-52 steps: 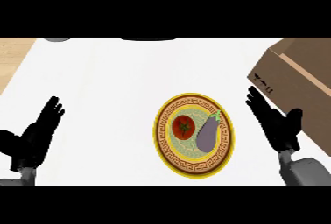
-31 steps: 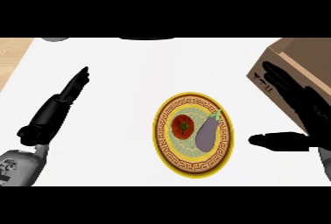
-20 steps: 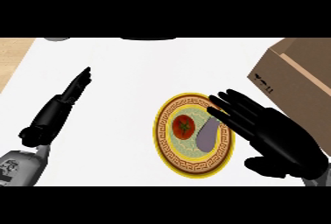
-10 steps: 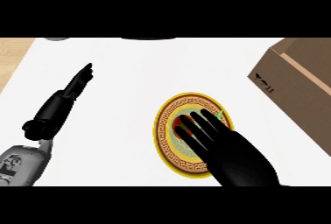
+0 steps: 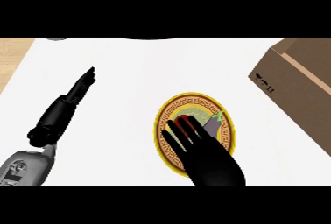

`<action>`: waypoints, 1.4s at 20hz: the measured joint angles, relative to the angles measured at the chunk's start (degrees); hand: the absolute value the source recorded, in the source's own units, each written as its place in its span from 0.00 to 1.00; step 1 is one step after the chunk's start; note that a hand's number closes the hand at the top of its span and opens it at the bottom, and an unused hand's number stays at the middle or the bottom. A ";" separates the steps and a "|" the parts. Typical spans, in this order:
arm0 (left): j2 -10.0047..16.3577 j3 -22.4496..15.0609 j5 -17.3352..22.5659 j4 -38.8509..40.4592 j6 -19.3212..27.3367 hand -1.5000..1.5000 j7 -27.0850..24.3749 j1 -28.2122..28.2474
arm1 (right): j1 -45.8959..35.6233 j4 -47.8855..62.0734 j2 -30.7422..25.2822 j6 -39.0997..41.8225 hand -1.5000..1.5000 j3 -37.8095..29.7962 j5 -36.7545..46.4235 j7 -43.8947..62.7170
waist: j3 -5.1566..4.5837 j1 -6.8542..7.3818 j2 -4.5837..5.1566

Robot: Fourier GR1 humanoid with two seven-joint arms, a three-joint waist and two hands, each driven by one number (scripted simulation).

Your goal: Pick the tomato from the plate and place it in the cardboard box

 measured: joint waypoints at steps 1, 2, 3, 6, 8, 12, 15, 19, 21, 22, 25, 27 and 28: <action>0.07 0.57 0.15 -0.03 -0.63 0.50 0.57 -0.52 | -0.66 1.12 1.01 0.21 0.00 -0.52 0.83 0.04 | 0.00 0.01 0.02; -0.15 0.80 -0.15 -0.59 -0.94 0.50 1.18 -0.47 | -0.24 1.89 1.66 -0.39 0.00 -0.33 2.20 -0.19 | 0.00 0.01 0.01; -0.78 0.76 -0.92 -0.19 -0.83 0.50 0.65 -0.21 | -0.30 2.94 2.83 -0.72 0.00 -0.10 3.46 -0.16 | 0.01 0.01 0.02; -1.44 2.02 -1.26 -1.17 -2.06 0.50 2.30 -0.86 | 0.27 4.86 4.95 -1.39 0.00 -0.41 6.34 -1.15 | 0.01 -0.01 0.02; -2.04 2.60 -1.97 -1.58 -2.64 0.50 2.27 -0.22 | 0.42 5.90 6.34 -1.07 0.00 -0.71 8.24 -1.63 | 0.01 0.00 0.02; -2.87 3.82 -2.86 -1.65 -3.91 0.50 2.21 -0.04 | -0.99 11.13 7.85 -1.91 0.00 -3.56 10.51 -4.77 | 0.01 0.07 0.04; -3.10 5.24 -3.44 -0.70 -5.09 0.50 2.26 -0.97 | 0.10 13.22 7.95 -2.99 0.00 -4.58 12.63 -6.41 | 0.01 -0.01 0.05; -3.80 6.56 -4.17 -0.83 -6.11 0.50 3.05 -1.17 | 1.32 15.78 9.03 -4.57 0.00 -5.32 15.46 -8.03 | 0.01 -0.02 0.04; -4.60 6.69 -4.47 -1.53 -6.49 0.50 3.33 -0.72 | 0.62 17.27 10.05 -4.67 0.00 -6.99 15.52 -9.66 | 0.01 0.01 0.04; -4.79 6.94 -4.62 -1.26 -6.83 0.50 2.75 -0.60 | 0.46 18.09 11.31 -4.41 0.00 -6.77 15.95 -9.73 | 0.02 0.02 0.04; -5.56 7.44 -5.69 -1.31 -7.48 0.50 2.18 0.18 | 1.03 19.78 11.63 -5.25 0.00 -8.41 16.61 -12.51 | 0.01 0.01 0.04; -6.50 7.46 -6.40 -1.49 -7.54 0.50 2.86 -0.31 | 1.25 22.13 12.74 -6.45 0.00 -8.80 17.78 -13.48 | 0.01 0.01 0.04; -6.39 7.80 -6.17 -2.57 -8.14 0.50 3.57 -0.20 | 1.42 22.87 12.63 -7.09 0.00 -9.48 18.06 -14.26 | 0.01 0.03 0.04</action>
